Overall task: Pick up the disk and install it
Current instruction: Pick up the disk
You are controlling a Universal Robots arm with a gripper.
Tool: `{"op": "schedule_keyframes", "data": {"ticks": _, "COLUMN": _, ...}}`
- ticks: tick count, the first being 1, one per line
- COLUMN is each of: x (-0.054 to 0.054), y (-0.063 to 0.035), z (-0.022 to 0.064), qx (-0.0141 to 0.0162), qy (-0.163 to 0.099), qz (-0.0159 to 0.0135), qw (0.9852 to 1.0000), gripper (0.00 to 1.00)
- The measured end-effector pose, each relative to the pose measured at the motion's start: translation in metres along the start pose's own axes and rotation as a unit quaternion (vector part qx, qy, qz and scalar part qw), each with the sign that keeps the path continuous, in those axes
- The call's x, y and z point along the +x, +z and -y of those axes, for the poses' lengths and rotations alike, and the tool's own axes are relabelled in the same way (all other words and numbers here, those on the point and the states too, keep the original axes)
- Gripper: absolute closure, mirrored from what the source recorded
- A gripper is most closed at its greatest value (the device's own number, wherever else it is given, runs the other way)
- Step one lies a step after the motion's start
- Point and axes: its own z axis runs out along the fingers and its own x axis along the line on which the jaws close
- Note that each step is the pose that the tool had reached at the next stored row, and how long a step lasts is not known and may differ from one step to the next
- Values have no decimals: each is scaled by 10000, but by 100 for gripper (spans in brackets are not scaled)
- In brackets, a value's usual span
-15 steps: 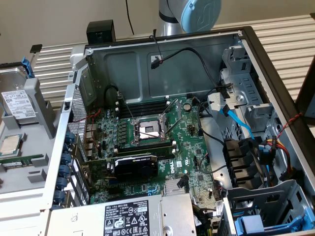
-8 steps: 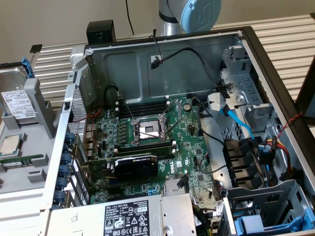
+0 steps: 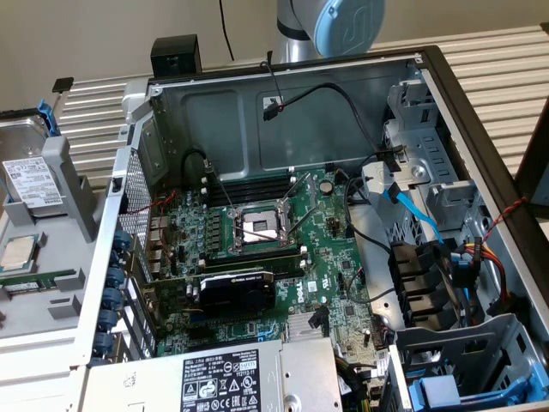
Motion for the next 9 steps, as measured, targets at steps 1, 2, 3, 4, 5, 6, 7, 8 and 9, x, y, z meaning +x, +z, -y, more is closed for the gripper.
{"op": "schedule_keyframes", "data": {"ticks": 1, "x": -14, "y": 17, "z": -6, "qx": 1, "qy": -6, "qz": -3, "qw": 10000, "gripper": 17}}
{"op": "schedule_keyframes", "data": {"ticks": 2, "x": -30, "y": 36, "z": -12, "qx": 1, "qy": -10, "qz": -6, "qw": 10000, "gripper": 17}}
{"op": "schedule_keyframes", "data": {"ticks": 3, "x": -48, "y": 55, "z": -18, "qx": 1, "qy": -10, "qz": -9, "qw": 10000, "gripper": 17}}
{"op": "schedule_keyframes", "data": {"ticks": 4, "x": -71, "y": 67, "z": -25, "qx": 1, "qy": -10, "qz": -17, "qw": 10000, "gripper": 17}}
{"op": "schedule_keyframes", "data": {"ticks": 5, "x": -96, "y": 75, "z": -33, "qx": 1, "qy": -10, "qz": -46, "qw": 10000, "gripper": 17}}
{"op": "schedule_keyframes", "data": {"ticks": 6, "x": -112, "y": 80, "z": -43, "qx": 3, "qy": -9, "qz": -102, "qw": 9999, "gripper": 17}}
{"op": "schedule_keyframes", "data": {"ticks": 7, "x": -121, "y": 81, "z": -54, "qx": 3, "qy": -7, "qz": -180, "qw": 9998, "gripper": 17}}
{"op": "schedule_keyframes", "data": {"ticks": 8, "x": -128, "y": 82, "z": -65, "qx": 5, "qy": -6, "qz": -263, "qw": 9997, "gripper": 17}}
{"op": "schedule_keyframes", "data": {"ticks": 9, "x": -138, "y": 83, "z": -75, "qx": 17, "qy": -5, "qz": -330, "qw": 9995, "gripper": 17}}
